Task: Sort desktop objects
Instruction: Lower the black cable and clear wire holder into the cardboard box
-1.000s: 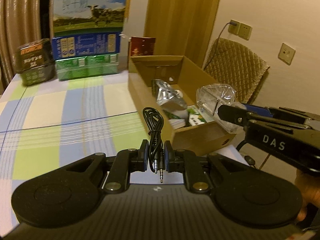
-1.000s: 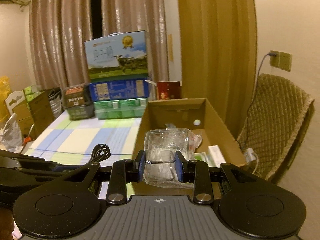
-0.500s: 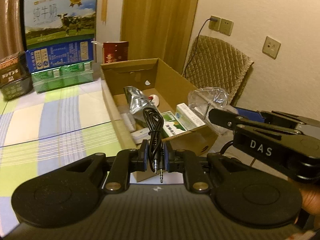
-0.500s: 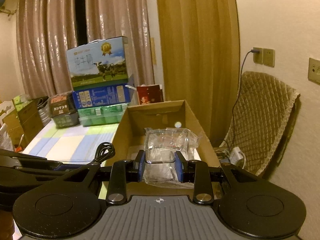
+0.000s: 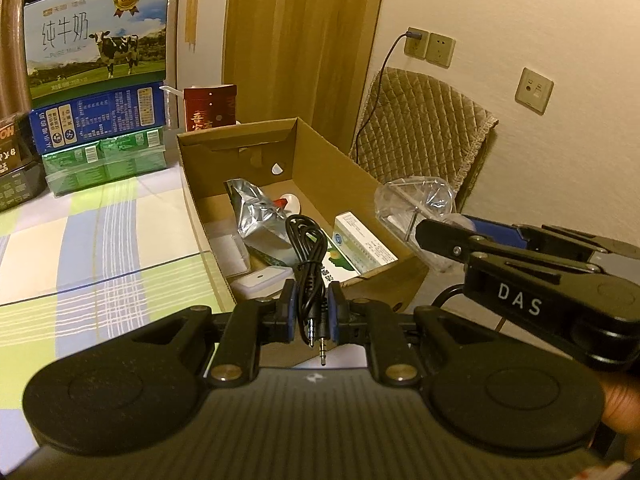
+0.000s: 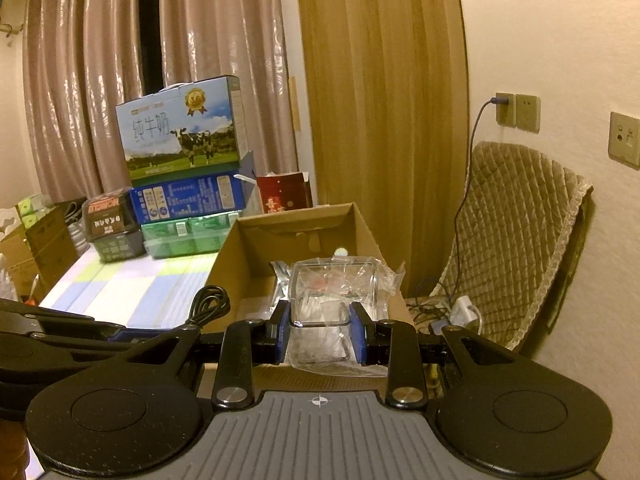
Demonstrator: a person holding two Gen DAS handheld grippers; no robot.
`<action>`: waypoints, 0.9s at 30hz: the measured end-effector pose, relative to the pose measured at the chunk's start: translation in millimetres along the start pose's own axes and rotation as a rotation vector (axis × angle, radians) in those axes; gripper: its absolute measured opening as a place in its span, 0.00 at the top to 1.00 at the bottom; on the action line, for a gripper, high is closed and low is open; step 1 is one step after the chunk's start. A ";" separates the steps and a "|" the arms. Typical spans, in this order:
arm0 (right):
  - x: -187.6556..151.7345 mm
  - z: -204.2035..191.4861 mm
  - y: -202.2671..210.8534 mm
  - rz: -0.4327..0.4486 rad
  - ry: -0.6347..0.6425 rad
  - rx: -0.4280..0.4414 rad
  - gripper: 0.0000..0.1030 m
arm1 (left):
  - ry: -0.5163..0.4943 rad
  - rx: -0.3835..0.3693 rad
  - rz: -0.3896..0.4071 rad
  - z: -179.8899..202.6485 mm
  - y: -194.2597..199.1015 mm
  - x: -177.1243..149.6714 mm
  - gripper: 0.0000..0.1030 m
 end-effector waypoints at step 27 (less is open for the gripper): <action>24.3 5.7 -57.4 -0.004 0.039 0.007 0.73 | 0.039 -0.001 -0.003 -21.7 -51.0 38.1 0.89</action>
Point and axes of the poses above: each gripper's, at about its wrist camera, not at the fingertips, and y roughly against the way its jaws point, z to its right, x to its top, the point moved 10 cm from there along -y, roughly the way its jaws point, and after that the axes turned 5 degrees about -x, right-handed, at the moved point
